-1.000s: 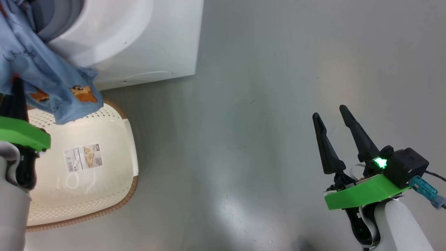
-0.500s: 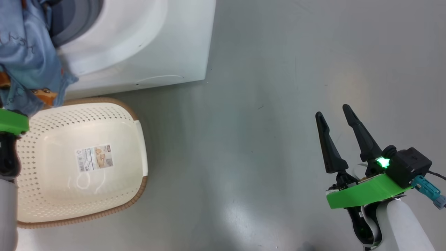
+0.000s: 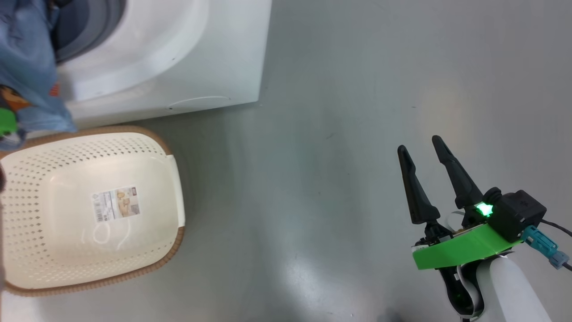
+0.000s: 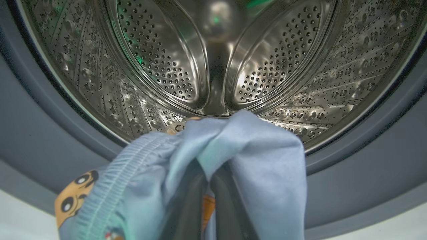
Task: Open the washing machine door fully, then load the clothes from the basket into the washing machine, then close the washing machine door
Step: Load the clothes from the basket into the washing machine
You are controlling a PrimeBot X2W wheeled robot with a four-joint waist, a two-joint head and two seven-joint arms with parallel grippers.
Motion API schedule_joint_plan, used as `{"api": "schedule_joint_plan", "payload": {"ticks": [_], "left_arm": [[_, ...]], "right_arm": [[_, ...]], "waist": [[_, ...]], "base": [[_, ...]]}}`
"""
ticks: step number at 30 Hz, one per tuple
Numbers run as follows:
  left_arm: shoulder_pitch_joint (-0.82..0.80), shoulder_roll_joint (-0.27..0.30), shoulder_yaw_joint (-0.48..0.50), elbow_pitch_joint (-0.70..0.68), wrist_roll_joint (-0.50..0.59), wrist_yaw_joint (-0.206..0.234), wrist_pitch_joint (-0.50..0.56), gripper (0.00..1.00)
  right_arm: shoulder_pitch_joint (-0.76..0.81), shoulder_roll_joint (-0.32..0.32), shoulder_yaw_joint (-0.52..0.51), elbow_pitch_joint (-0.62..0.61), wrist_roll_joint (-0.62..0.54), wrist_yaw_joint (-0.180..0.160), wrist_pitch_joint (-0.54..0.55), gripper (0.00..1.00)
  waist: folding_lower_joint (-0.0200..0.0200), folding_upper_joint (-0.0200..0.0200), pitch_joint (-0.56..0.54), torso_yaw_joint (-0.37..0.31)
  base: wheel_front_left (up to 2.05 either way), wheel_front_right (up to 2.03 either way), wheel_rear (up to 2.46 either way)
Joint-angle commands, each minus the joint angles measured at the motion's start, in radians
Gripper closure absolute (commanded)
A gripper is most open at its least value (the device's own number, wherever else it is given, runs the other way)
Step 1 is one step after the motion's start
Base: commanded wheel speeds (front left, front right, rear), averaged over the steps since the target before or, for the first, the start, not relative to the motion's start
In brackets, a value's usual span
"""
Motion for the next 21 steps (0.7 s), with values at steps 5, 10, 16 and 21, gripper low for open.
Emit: {"api": "schedule_joint_plan", "payload": {"ticks": [5,10,16,21], "left_arm": [[-0.101,0.081,-0.021,0.052,0.011,-0.003,-0.005,1.0],[-0.199,0.104,-0.056,0.104,0.011,-0.003,-0.005,1.0],[-0.302,0.126,-0.073,0.114,0.047,-0.003,-0.005,1.0],[-0.358,0.129,-0.016,0.061,0.074,-0.003,-0.005,1.0]], "right_arm": [[0.0,0.013,0.03,-0.017,0.005,0.001,-0.005,0.0],[-0.008,0.02,0.034,-0.016,0.01,0.001,-0.005,0.0],[-0.013,0.028,0.044,-0.016,0.013,0.001,-0.005,0.0],[-0.018,0.032,0.049,-0.018,0.014,0.001,-0.005,0.0]], "waist": [[0.0,0.0,0.015,-0.027],[0.0,0.0,0.026,-0.05],[0.0,0.0,0.038,-0.075],[0.0,0.0,0.05,-0.086]], "base": [[0.0,0.0,0.0],[0.0,0.0,0.0],[0.0,0.0,0.0],[0.0,0.0,0.0]]}}
